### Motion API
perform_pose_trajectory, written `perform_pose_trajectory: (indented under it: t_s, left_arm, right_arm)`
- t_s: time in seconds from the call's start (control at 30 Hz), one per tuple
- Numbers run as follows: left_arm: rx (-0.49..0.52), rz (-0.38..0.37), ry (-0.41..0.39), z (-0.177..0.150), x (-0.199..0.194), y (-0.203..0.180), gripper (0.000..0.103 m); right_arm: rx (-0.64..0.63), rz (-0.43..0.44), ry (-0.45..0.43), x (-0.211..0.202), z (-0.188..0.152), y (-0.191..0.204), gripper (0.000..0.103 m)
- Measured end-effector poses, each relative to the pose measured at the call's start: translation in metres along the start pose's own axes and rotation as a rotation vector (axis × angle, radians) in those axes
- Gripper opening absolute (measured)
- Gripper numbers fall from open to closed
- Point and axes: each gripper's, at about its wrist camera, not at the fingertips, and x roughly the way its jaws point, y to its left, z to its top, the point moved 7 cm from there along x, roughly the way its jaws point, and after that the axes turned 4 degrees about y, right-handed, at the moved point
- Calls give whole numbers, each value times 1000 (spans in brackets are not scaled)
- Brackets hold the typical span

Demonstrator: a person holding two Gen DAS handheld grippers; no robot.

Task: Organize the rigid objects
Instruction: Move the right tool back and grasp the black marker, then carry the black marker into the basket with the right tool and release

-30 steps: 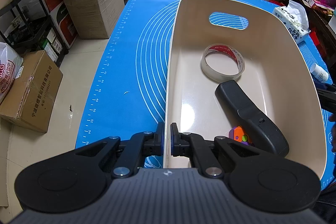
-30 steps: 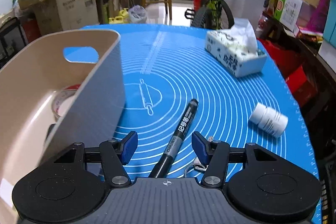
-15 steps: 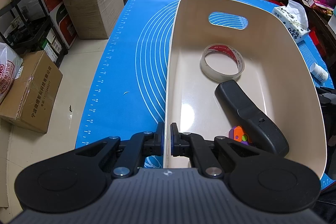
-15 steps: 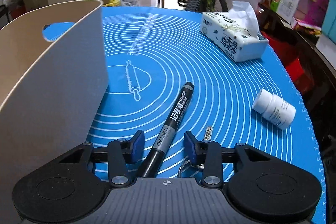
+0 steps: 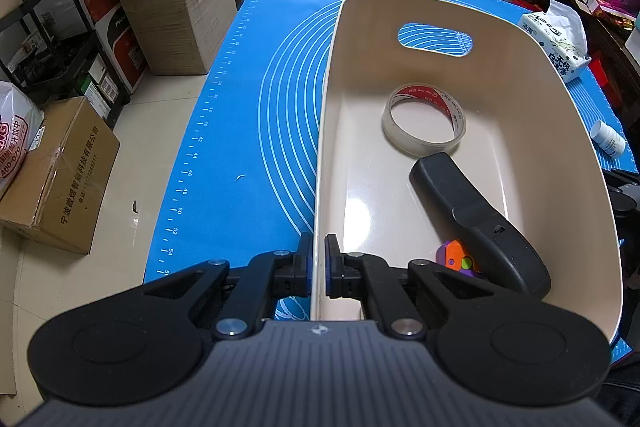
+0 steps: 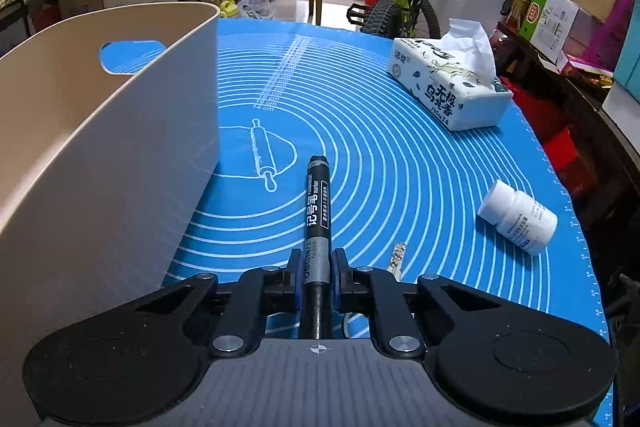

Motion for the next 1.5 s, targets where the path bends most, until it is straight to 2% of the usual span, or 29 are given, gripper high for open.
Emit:
perform_pose_trajectory:
  t_s: [0.33, 0.57, 0.77, 0.97, 1.2, 1.5]
  left_arm:
    - [0, 1, 1, 0, 0, 0, 6]
    - [0, 1, 0, 0, 0, 0, 6]
    - [-1, -1, 1, 0, 0, 0, 6]
    - [-1, -3, 0, 0, -1, -1, 6]
    - [0, -3, 0, 0, -1, -1, 6]
    - [0, 1, -1, 1, -2, -2, 6]
  right_arm:
    - [41, 24, -52, -26, 4, -13, 24]
    - [62, 62, -133, -63, 21, -18, 24]
    - [74, 76, -166, -83, 33, -21, 24]
    - [82, 100, -247, -114, 49, -19, 24]
    - [50, 182, -319, -146, 68, 11, 24]
    - [-36, 310, -296, -141, 70, 87, 24]
